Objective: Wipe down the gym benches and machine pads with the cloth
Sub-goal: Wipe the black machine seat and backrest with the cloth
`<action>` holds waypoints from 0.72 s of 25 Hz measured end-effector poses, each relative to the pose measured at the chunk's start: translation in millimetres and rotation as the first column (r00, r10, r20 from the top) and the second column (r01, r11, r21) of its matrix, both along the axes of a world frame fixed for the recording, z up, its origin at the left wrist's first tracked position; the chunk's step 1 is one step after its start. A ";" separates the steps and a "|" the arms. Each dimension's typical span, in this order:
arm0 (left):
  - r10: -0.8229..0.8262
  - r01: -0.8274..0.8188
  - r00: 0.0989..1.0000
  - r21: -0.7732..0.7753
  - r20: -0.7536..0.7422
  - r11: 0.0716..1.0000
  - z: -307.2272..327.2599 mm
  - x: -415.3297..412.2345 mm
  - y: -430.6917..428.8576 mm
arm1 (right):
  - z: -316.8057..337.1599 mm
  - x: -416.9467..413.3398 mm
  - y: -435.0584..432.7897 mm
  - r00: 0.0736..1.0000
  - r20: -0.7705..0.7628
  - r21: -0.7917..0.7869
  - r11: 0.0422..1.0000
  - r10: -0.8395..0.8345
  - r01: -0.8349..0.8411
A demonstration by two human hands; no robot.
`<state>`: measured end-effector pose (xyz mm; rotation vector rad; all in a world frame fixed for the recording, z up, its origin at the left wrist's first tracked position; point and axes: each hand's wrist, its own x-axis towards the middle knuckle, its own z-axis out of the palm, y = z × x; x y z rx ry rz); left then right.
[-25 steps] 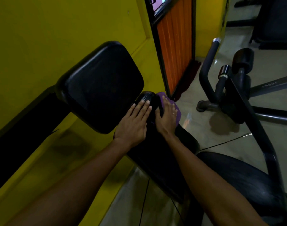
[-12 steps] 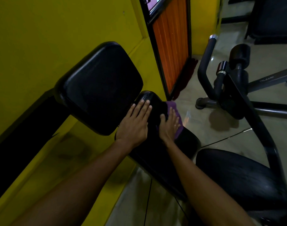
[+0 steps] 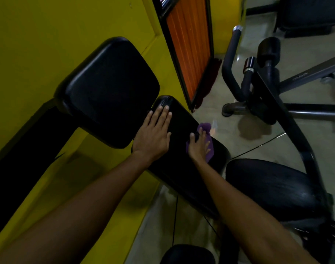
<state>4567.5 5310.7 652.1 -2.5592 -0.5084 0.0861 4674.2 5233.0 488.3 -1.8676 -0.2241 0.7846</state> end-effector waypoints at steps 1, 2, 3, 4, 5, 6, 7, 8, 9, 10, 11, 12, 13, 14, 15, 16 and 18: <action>0.000 0.000 1.000 0.007 -0.007 1.000 0.2 -0.1 0.2 | 5.1 -15.0 -2.6 0.994 0.098 0.066 0.997 0.043 -0.049; -0.001 0.002 1.000 0.011 -0.013 1.000 0.7 -0.2 0.0 | 7.4 -37.2 -11.2 0.980 0.184 0.131 0.986 0.080 -0.105; -0.003 0.003 1.000 0.009 -0.015 1.000 1.3 -0.1 -0.3 | 6.9 -61.1 -24.1 0.963 0.247 0.172 0.973 0.111 -0.156; -0.004 0.004 1.000 0.006 -0.016 1.000 2.5 -0.6 -2.1 | -0.3 -83.5 -40.3 0.945 0.291 0.185 0.961 0.147 -0.206; -0.005 0.005 1.000 0.010 -0.021 1.000 4.2 -1.4 -3.9 | -10.8 -100.3 -55.9 0.933 0.309 0.162 0.956 0.186 -0.244; -0.006 0.006 1.000 0.014 -0.030 1.000 5.9 -2.2 -5.4 | -25.2 -106.5 -66.5 0.934 0.294 0.120 0.961 0.203 -0.247; -0.008 0.008 0.999 0.020 -0.042 1.000 8.0 -3.6 -6.6 | -37.0 -103.3 -70.5 0.953 0.231 0.072 0.974 0.195 -0.217; -0.009 0.010 0.998 0.024 -0.055 1.000 10.0 -4.9 -7.8 | -45.1 -93.2 -69.6 0.979 0.130 0.021 0.986 0.160 -0.164; -0.012 0.014 0.997 0.030 -0.070 0.999 12.1 -7.0 -9.7 | -46.0 -79.1 -64.6 0.994 0.012 -0.016 0.994 0.106 -0.106; -0.024 0.027 0.996 0.032 -0.088 0.999 13.5 -9.1 -11.4 | -41.0 -64.3 -55.9 0.994 -0.104 -0.034 0.998 0.041 -0.044; -0.053 0.057 0.992 0.036 -0.114 0.998 12.8 -11.6 -14.2 | -31.5 -52.4 -46.6 0.985 -0.174 -0.029 1.000 -0.013 0.008; -0.093 0.100 0.985 0.044 -0.144 0.994 9.2 -14.9 -17.4 | -17.9 -48.2 -37.9 0.983 -0.180 -0.007 1.000 -0.027 0.027; -0.138 0.150 0.976 0.057 -0.169 0.987 3.3 -19.0 -21.5 | -3.8 -52.3 -30.8 0.992 -0.125 0.040 0.999 0.001 0.004; -0.175 0.190 0.965 0.064 -0.194 0.980 -2.4 -22.0 -26.9 | 8.1 -63.0 -28.1 0.998 -0.026 0.121 0.992 0.052 -0.048; -0.201 0.219 0.954 0.058 -0.223 0.974 -9.2 -24.3 -30.9 | 17.0 -78.9 -30.4 0.991 0.092 0.203 0.972 0.101 -0.118; -0.217 0.236 0.939 0.040 -0.267 0.971 -16.3 -26.4 -33.7 | 20.6 -96.5 -37.9 0.971 0.188 0.256 0.948 0.145 -0.191; -0.228 0.254 0.909 0.030 -0.349 0.967 -27.1 -30.2 -35.2 | 6.3 -121.7 -60.5 0.930 0.298 0.269 0.916 0.214 -0.297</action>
